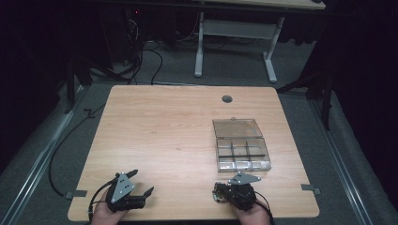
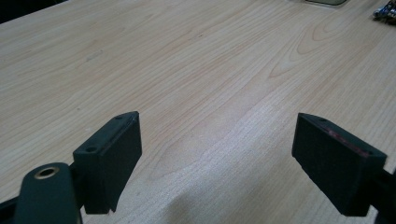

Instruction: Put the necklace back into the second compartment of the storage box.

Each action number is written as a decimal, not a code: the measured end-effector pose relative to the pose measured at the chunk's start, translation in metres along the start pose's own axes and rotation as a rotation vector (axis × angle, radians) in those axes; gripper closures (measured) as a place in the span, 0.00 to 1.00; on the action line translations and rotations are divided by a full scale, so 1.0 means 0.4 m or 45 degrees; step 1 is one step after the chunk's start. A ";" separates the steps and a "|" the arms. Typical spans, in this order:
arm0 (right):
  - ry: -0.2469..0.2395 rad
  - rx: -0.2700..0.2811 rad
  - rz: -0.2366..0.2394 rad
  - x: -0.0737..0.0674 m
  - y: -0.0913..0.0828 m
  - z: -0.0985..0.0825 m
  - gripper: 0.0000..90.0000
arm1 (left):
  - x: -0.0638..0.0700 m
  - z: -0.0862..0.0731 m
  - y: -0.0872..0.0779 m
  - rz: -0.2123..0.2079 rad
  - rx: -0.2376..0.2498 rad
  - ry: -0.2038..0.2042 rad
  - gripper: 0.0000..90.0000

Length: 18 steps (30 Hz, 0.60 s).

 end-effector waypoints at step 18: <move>0.143 0.002 -0.129 0.099 -0.030 -0.041 1.00 | -0.002 0.000 0.000 0.002 0.000 -0.002 0.18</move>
Point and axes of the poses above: each handheld gripper's, and its own axes: y roughly forward along the jaws, z roughly out of its top, x roughly to its right, the point moved 3 cm from there along y, roughly forward along the jaws, and after that the axes turned 15 degrees about -z, right-handed, at the moved point
